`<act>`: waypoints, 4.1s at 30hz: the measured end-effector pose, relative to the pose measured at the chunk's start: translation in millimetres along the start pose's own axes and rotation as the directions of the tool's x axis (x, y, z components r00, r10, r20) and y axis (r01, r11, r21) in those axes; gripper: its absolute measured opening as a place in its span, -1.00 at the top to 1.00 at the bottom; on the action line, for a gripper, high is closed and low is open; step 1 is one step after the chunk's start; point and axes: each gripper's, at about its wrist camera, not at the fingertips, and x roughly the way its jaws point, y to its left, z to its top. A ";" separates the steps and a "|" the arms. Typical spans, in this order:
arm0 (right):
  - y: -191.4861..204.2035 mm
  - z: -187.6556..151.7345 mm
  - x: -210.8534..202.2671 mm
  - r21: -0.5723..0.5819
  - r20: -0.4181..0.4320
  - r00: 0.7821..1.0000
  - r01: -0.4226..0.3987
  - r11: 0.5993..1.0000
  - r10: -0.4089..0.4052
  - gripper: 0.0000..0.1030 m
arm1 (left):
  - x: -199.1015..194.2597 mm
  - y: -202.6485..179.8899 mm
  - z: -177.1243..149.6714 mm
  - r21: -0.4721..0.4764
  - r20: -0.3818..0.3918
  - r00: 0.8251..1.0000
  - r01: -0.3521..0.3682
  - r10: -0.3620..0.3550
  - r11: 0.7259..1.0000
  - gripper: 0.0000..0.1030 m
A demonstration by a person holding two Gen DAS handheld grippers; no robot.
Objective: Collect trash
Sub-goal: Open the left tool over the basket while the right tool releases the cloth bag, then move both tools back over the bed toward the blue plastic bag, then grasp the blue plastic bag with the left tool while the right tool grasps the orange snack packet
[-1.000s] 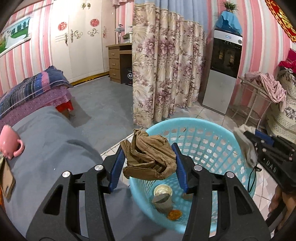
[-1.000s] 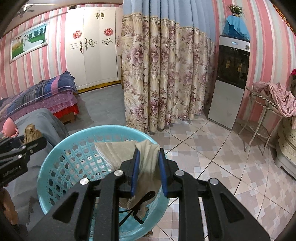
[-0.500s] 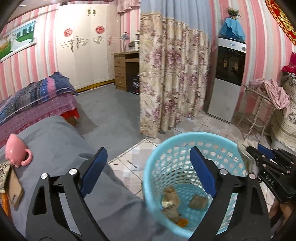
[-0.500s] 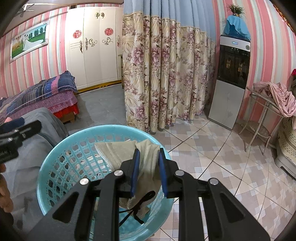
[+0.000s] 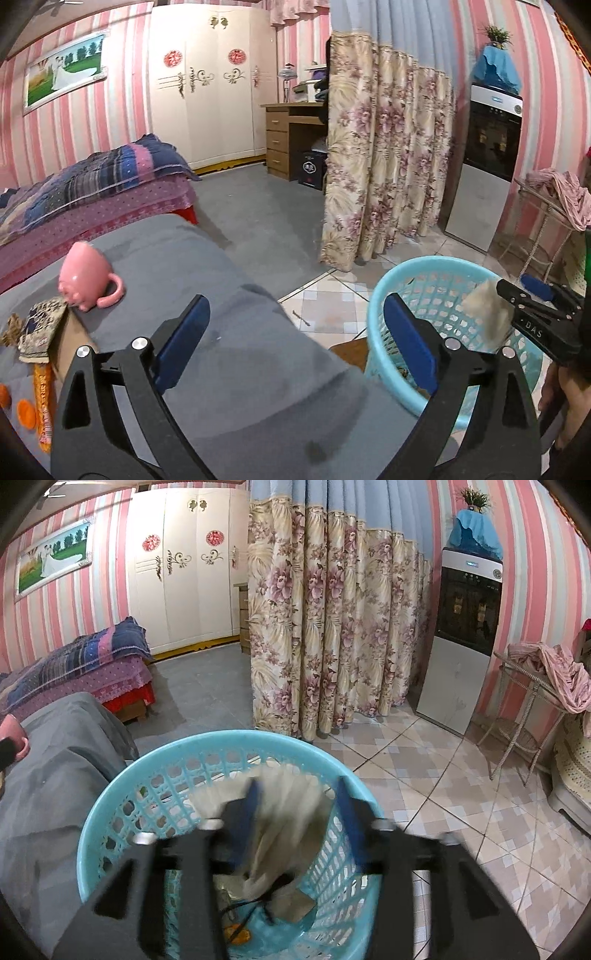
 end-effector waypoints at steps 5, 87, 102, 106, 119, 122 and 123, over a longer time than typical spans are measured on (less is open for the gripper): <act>4.0 0.9 -6.0 0.005 0.009 1.000 0.018 1.000 -0.018 -0.58 | -12.1 17.9 0.3 -0.018 0.008 1.000 -0.024 0.025 1.000 -0.79; 369.7 -44.6 -101.2 -0.298 0.018 0.889 -0.432 0.851 0.458 -0.92 | -158.0 388.9 -154.6 -0.335 -0.175 0.836 -0.547 0.519 0.767 -0.89; 378.5 -54.5 -93.4 -0.304 -0.089 0.874 -0.480 0.823 0.477 -0.92 | -136.6 398.1 -151.1 -0.333 -0.228 0.865 -0.500 0.447 0.799 -0.89; 378.2 -55.2 -96.7 -0.282 -0.092 0.848 -0.526 0.803 0.523 -0.92 | -128.7 403.4 -147.2 -0.336 -0.238 0.867 -0.496 0.437 0.800 -0.88; 426.0 -79.7 -116.9 -0.357 -0.190 0.803 -0.592 0.723 0.564 -0.89 | -122.8 407.1 -149.9 -0.349 -0.273 0.862 -0.503 0.428 0.791 0.20; 433.5 -85.9 -121.8 -0.381 -0.209 0.800 -0.597 0.706 0.563 -0.72 | -122.5 405.6 -148.9 -0.336 -0.271 0.855 -0.515 0.442 0.789 0.22; 437.3 -88.1 -122.1 -0.387 -0.227 0.797 -0.601 0.699 0.560 -0.63 | -122.1 404.8 -148.5 -0.332 -0.270 0.854 -0.517 0.445 0.789 0.22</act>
